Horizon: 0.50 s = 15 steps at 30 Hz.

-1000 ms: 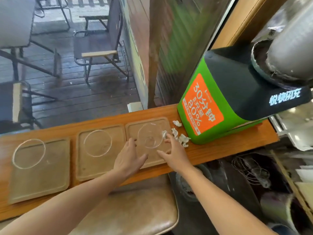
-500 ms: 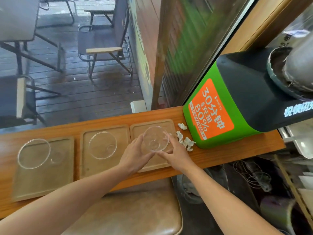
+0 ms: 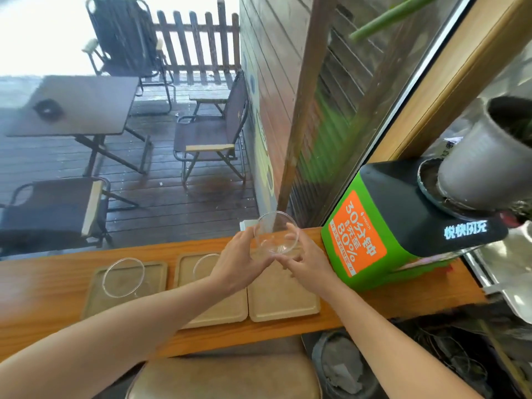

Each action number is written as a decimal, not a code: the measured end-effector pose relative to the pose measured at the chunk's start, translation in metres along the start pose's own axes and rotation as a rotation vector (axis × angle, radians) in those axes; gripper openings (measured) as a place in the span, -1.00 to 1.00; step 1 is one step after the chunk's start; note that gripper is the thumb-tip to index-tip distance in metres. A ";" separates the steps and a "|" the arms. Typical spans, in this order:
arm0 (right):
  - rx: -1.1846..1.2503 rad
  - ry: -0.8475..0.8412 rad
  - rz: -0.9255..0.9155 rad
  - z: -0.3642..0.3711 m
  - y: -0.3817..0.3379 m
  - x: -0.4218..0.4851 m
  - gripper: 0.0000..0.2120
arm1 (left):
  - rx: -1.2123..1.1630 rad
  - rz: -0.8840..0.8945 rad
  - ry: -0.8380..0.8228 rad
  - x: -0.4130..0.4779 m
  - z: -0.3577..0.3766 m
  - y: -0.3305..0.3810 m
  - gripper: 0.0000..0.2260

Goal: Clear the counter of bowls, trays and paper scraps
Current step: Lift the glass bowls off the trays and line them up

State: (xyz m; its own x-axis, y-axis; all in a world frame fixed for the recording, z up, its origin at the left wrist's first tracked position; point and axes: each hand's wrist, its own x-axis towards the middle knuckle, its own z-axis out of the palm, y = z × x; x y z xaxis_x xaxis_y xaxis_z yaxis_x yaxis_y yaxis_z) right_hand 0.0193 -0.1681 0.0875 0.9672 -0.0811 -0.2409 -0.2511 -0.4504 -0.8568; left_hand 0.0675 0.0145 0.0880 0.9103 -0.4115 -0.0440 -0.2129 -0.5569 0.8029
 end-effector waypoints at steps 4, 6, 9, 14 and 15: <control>-0.051 -0.064 -0.089 0.017 -0.043 0.015 -0.22 | 0.009 -0.005 0.114 -0.008 -0.050 0.003 -0.42; -0.062 -0.109 -0.137 0.036 -0.065 0.024 -0.26 | 0.020 -0.021 0.173 -0.019 -0.077 -0.005 -0.32; -0.091 -0.164 -0.197 0.076 -0.098 0.031 -0.27 | 0.016 -0.067 0.241 -0.044 -0.116 -0.029 -0.24; -0.091 -0.229 -0.252 0.153 -0.142 0.034 -0.30 | -0.007 -0.111 0.269 -0.080 -0.179 -0.081 -0.33; -0.082 -0.237 -0.261 0.169 -0.152 0.037 -0.31 | -0.020 -0.117 0.276 -0.085 -0.193 -0.093 -0.36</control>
State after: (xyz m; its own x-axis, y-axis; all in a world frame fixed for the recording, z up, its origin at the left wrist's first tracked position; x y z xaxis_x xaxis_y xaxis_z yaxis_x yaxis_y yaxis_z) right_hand 0.0865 0.0479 0.1312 0.9600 0.2503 -0.1258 0.0167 -0.4993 -0.8663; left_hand 0.0787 0.2401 0.1320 0.9909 -0.1321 0.0241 -0.0962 -0.5737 0.8134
